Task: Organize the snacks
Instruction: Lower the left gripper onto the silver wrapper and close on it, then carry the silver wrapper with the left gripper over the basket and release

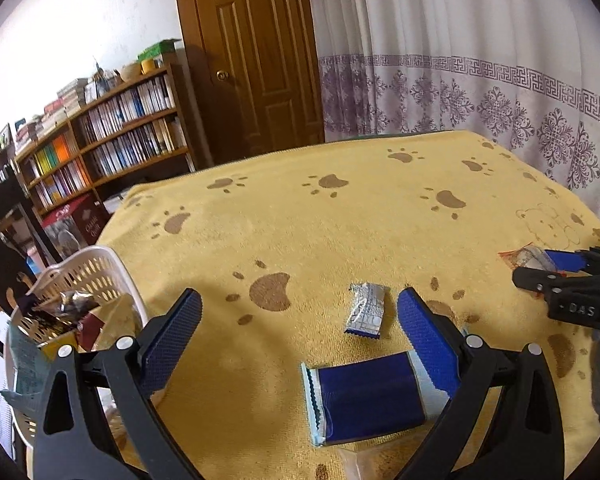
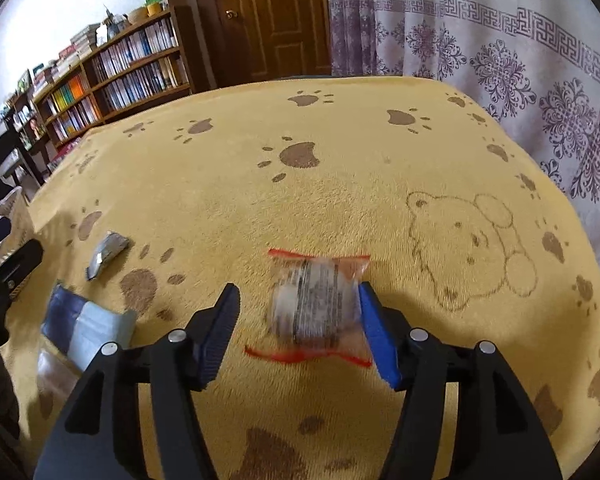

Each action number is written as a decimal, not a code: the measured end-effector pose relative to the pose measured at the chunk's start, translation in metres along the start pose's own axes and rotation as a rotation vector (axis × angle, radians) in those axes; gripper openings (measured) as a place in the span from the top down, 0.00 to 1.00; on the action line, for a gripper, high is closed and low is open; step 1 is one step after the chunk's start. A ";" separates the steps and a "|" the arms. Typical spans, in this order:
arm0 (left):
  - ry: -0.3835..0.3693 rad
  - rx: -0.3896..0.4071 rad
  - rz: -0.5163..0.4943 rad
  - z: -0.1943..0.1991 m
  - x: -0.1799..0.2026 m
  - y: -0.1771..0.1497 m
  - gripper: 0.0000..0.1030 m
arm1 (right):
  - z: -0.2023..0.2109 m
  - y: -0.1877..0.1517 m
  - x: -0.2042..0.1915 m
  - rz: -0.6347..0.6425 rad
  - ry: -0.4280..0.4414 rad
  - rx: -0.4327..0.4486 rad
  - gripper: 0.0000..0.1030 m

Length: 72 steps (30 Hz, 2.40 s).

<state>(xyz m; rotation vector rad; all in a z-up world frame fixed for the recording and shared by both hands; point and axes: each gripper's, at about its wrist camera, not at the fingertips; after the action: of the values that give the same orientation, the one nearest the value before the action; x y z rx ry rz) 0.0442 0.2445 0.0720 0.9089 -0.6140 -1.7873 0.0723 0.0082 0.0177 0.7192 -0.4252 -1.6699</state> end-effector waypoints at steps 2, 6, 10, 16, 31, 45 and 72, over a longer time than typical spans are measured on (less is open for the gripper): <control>-0.023 -0.010 0.011 -0.004 -0.001 -0.002 0.12 | -0.006 0.002 0.001 -0.008 -0.008 -0.013 0.49; -0.073 -0.034 0.039 -0.012 -0.005 -0.003 0.23 | -0.006 0.000 0.003 -0.015 -0.012 -0.002 0.58; -0.155 -0.068 0.068 -0.026 -0.007 -0.004 0.31 | -0.004 -0.002 0.004 -0.019 -0.005 0.004 0.58; -0.246 -0.131 0.088 -0.050 -0.006 -0.005 0.37 | -0.004 -0.002 0.006 -0.029 0.016 -0.001 0.58; -0.260 -0.204 -0.064 -0.077 0.030 0.010 0.57 | -0.004 -0.002 0.008 -0.044 0.032 -0.005 0.58; -0.259 -0.130 0.035 -0.056 0.015 0.010 0.76 | 0.005 -0.003 0.010 -0.074 0.098 0.016 0.59; -0.084 0.038 0.250 0.024 -0.079 0.014 0.76 | 0.005 -0.002 0.012 -0.134 0.183 -0.003 0.48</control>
<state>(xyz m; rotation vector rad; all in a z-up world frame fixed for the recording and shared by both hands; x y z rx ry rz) 0.0499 0.3122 0.1204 0.7497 -0.7821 -1.5986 0.0666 -0.0033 0.0170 0.9061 -0.2493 -1.7111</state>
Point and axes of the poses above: each gripper's, at about its wrist camera, not at the fingertips, and z roughly against the way its jaws point, x to its right, y to its top, and after that the axes turned 11 degrees about -z, right-handed
